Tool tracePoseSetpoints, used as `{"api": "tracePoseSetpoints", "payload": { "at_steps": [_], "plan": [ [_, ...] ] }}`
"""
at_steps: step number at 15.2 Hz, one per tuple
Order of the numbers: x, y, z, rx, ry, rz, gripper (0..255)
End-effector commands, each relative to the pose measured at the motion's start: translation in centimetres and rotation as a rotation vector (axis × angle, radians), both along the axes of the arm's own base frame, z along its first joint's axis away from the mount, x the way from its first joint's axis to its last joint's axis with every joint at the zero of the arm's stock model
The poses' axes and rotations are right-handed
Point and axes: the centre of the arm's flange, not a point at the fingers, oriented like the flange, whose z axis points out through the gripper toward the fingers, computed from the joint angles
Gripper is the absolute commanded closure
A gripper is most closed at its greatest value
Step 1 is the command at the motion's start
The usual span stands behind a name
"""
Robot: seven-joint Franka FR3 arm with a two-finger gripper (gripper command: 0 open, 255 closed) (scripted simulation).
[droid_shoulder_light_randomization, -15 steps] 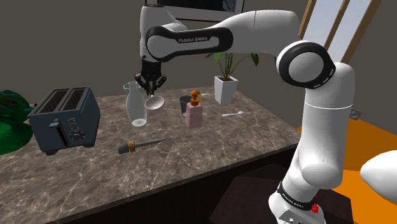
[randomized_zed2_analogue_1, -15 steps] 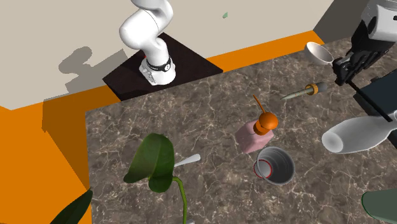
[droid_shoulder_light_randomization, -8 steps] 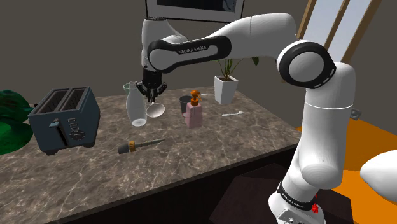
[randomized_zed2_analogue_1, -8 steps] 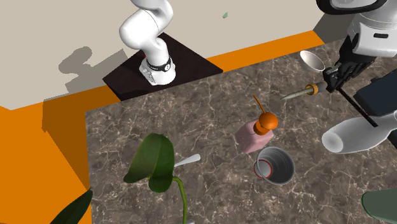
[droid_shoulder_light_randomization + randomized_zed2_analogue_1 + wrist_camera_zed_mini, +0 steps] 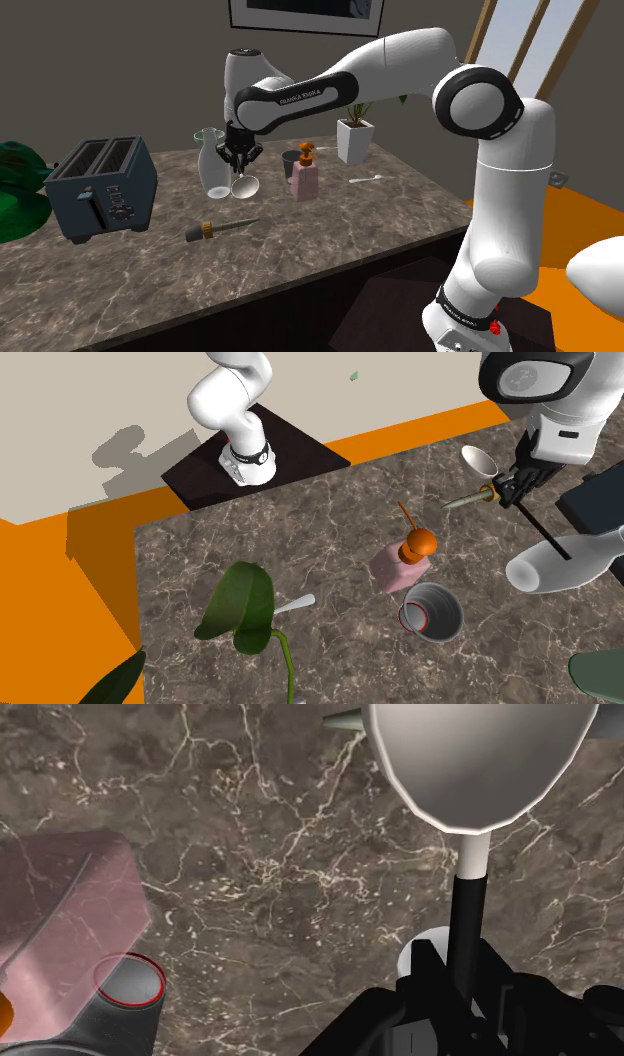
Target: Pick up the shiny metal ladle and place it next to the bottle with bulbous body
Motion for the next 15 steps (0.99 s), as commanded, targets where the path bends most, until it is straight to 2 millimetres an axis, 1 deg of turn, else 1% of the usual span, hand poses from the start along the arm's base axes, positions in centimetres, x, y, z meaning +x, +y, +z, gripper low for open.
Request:
{"api": "tracePoseSetpoints", "payload": {
  "at_steps": [1, 15],
  "plan": [
    [-0.1, 0.0, -1.0, 0.0, -0.001, 0.0, 255],
    [-0.1, 0.0, -8.4, 0.0, -0.001, 0.0, 255]
  ]
}}
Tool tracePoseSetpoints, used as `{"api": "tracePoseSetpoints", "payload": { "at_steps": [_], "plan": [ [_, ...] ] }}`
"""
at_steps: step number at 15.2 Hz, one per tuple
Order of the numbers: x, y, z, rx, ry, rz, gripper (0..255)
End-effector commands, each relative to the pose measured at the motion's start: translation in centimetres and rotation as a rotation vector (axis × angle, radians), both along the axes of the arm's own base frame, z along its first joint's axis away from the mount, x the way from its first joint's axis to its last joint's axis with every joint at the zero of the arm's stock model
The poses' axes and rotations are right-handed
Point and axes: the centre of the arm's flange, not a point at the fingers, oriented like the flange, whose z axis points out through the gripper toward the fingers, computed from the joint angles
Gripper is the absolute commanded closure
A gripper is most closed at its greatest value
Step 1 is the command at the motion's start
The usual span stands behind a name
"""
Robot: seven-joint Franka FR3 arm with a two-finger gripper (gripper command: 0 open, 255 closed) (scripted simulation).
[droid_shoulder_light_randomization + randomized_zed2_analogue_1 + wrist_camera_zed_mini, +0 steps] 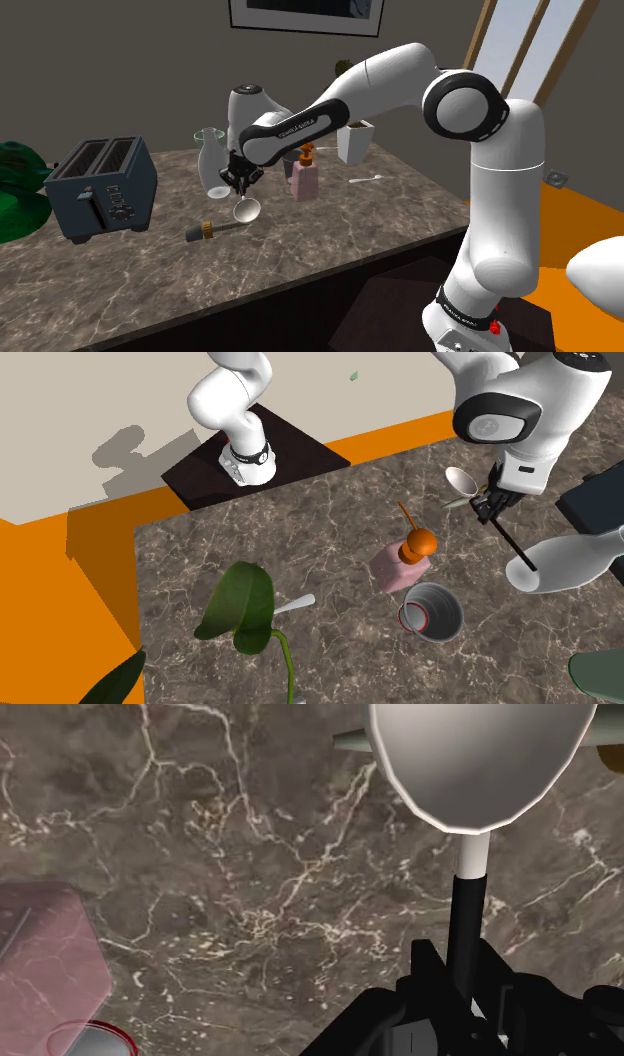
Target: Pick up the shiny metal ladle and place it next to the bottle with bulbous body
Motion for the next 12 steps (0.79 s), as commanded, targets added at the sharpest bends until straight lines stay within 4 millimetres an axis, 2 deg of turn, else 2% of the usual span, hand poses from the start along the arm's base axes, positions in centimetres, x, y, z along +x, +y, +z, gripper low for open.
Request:
{"api": "tracePoseSetpoints", "payload": {
  "at_steps": [1, 10, 12],
  "plan": [
    [0.0, -0.1, -1.0, 0.0, 0.0, 0.0, 255],
    [0.0, -0.1, -5.9, 0.0, 0.0, 0.0, 255],
    [0.0, -0.1, -5.9, 0.0, 0.0, 0.0, 255]
  ]
}}
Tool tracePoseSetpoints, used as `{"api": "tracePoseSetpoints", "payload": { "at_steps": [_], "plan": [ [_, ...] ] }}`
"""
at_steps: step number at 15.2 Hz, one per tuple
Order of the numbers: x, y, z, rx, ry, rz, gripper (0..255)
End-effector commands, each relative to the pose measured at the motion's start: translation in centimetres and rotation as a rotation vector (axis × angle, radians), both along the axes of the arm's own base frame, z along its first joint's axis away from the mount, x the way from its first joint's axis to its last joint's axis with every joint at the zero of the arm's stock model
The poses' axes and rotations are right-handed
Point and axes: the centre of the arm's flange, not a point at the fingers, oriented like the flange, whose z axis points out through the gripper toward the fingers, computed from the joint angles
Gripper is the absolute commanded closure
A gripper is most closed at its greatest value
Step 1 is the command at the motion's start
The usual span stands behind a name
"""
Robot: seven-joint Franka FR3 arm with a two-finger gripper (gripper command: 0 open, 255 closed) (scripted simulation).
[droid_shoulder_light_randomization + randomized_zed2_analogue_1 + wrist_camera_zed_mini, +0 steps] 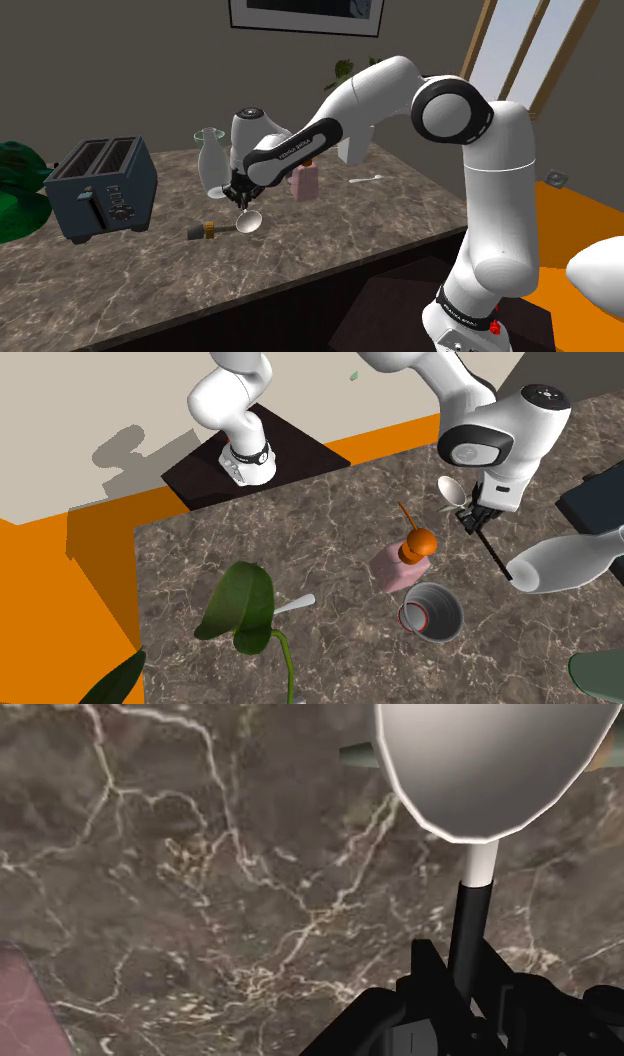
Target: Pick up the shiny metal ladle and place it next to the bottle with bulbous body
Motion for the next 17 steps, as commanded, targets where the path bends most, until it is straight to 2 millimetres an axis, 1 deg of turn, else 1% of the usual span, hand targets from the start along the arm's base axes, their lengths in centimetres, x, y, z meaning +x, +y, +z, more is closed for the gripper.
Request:
{"api": "tracePoseSetpoints", "payload": {
  "at_steps": [1, 6, 7, 12, 15, 16, 17],
  "plan": [
    [0.0, 0.0, -0.2, 0.0, 0.001, 0.0, 255],
    [0.0, 0.0, -0.2, 0.0, 0.001, 0.0, 255],
    [0.0, 0.0, -0.2, 0.0, 0.001, 0.0, 0],
    [0.0, 0.0, -0.2, 0.0, 0.001, 0.0, 0],
    [-1.0, 0.2, 3.6, 0.0, 0.001, 0.0, 0],
    [-1.2, 0.2, 4.6, 0.0, 0.001, 0.0, 0],
    [-1.2, 0.2, 4.6, 0.0, 0.001, 0.0, 0]
  ]
}}
